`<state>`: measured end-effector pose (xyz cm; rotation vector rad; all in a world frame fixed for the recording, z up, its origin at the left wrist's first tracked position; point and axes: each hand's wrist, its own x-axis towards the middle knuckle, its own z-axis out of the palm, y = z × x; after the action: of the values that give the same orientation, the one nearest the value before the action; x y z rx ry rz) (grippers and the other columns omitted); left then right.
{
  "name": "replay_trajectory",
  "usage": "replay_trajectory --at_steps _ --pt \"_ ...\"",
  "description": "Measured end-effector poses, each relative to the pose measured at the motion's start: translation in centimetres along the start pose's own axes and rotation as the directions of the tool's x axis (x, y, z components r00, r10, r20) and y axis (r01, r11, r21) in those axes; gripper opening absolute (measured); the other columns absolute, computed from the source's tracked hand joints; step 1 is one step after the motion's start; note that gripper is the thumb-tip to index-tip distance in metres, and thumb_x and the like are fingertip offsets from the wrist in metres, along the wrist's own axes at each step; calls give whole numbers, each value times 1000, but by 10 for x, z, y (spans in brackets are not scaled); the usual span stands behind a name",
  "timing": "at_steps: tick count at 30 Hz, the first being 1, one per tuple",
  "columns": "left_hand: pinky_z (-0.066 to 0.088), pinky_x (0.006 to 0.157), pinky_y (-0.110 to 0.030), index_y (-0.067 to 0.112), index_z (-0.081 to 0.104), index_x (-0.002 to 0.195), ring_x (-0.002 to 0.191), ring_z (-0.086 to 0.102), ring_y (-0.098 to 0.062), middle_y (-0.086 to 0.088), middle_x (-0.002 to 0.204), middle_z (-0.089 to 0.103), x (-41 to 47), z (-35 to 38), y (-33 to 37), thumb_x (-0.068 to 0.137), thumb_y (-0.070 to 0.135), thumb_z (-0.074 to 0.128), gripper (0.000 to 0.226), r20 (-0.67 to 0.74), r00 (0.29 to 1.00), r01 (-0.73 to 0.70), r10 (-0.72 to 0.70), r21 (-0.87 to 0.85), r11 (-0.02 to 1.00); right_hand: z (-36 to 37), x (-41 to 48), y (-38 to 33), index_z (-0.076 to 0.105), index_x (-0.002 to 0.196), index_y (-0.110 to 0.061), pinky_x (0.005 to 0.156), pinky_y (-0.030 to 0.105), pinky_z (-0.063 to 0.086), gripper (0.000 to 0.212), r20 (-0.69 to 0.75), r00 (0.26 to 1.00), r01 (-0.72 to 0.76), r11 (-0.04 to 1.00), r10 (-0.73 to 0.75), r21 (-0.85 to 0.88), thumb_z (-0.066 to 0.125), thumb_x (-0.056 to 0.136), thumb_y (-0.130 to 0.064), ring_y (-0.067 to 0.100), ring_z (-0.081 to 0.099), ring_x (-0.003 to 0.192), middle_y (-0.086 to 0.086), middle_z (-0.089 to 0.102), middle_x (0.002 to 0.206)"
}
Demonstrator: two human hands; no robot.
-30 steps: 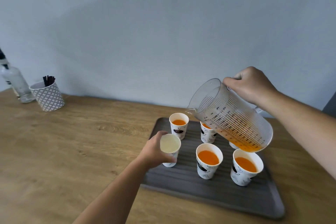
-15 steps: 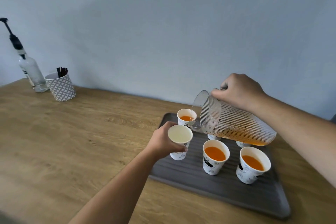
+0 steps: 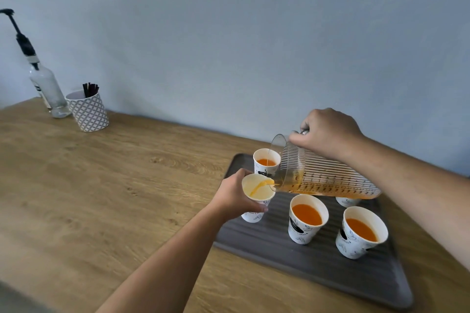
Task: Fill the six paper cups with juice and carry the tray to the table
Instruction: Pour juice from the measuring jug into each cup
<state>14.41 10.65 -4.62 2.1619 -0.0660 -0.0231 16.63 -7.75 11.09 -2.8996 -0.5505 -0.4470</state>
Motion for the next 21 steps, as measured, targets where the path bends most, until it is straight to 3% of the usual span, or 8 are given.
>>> replay_trajectory --at_steps 21 --pt "46 80 -26 24 53 115 98 56 -10 10 107 60 8 1 -14 50 30 91 76 22 1000 16 -16 10 1000 8 8 -7 38 42 -16 49 24 26 49 17 999 42 996 -40 -73 57 80 -40 15 31 43 -4 33 41"
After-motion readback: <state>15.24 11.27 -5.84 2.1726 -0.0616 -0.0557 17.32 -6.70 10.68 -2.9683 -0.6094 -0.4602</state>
